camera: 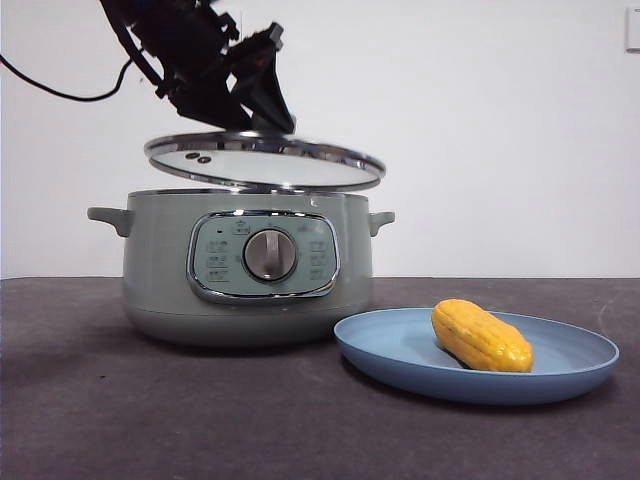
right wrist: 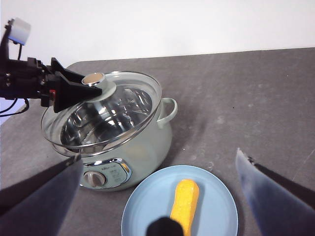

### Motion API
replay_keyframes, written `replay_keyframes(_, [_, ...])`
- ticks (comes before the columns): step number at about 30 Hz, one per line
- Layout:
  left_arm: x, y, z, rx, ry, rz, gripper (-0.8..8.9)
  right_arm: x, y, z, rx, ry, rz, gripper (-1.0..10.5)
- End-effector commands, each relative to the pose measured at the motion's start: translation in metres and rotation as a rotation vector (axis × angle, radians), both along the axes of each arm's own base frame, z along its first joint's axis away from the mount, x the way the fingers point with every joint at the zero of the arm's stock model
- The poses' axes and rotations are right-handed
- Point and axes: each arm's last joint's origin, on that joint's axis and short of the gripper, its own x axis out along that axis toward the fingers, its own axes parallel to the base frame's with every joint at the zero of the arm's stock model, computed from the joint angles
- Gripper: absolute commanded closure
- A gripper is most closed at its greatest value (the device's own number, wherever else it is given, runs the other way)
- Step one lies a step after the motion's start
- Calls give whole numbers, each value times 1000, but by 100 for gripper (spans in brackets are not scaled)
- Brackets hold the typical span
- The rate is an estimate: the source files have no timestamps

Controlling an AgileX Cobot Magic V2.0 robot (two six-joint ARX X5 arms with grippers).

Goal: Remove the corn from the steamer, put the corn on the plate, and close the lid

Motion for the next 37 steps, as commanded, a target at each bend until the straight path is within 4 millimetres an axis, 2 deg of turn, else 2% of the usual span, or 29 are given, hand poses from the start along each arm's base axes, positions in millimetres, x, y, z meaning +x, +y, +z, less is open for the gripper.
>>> replay_keyframes(1, [2, 3, 5, -16, -56, -1, 821, 0, 0, 1, -3, -12, -2, 379])
replay_keyframes(9, [3, 16, -18, -1, -13, 27, 821, 0, 0, 1, -2, -13, -1, 380])
replay_keyframes(22, [4, 18, -19, 2, -8, 35, 822, 0, 0, 1, -2, -12, 0, 380])
replay_keyframes(30, [5, 17, -41, 53, 118, 34, 804, 0, 0, 1, -4, -8, 1, 380])
replay_keyframes(31, [5, 17, -43, 57, 128, 35, 777, 0, 0, 1, -5, -6, 1, 380])
replay_keyframes(35, [6, 17, -42, 54, 122, 34, 457, -1, 0, -1, -14, 12, 3, 380])
replay_keyframes(37, [5, 17, -42, 52, 126, 36, 357, -1, 0, -2, -17, 19, 4, 380])
